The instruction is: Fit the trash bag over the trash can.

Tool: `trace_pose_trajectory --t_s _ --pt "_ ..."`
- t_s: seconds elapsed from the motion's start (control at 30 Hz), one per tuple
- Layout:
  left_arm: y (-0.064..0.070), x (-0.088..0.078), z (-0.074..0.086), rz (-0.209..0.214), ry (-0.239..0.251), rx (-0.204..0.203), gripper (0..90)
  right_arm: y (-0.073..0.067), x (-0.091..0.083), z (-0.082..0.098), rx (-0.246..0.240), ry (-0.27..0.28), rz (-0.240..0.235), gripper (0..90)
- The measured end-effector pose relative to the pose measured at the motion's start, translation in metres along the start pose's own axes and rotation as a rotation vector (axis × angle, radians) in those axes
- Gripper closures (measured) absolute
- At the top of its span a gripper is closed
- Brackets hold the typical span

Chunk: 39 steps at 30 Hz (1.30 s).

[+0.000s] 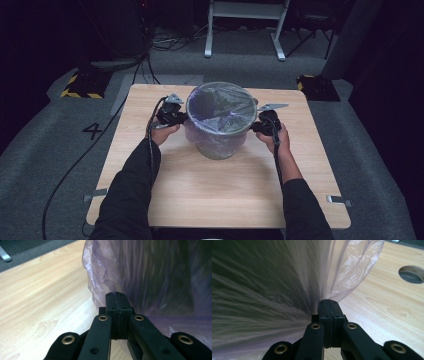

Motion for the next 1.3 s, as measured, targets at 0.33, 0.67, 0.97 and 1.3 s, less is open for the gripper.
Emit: trace_pose_trajectory --t_s 0.33,0.67,0.97,1.3 --pt "-0.003 0.0 0.022 -0.015 -0.022 0.007 90.0 -0.006 -0.004 0.014 -0.008 0.008 -0.023 90.0" --pt "-0.005 -0.039 0.021 -0.058 0.119 0.009 61.6 -0.001 -0.026 0.017 -0.034 0.07 0.036 67.5" --pt "0.027 -0.081 0.03 -0.04 0.18 0.132 26.9 -0.005 -0.08 0.016 -0.131 0.168 0.027 40.2" --pt "0.075 -0.082 0.044 0.037 0.148 0.246 15.7 -0.062 -0.093 0.009 -0.321 0.242 -0.079 30.5"
Point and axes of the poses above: each handheld gripper's, and its own axes: x roughly forward along the jaws, z roughly out of its underside, y roughly to its right, the point moved 6 cm from there along x, roughly forward along the jaws, and after that the axes turned 13 degrees about -x, right-handed, at the moved point
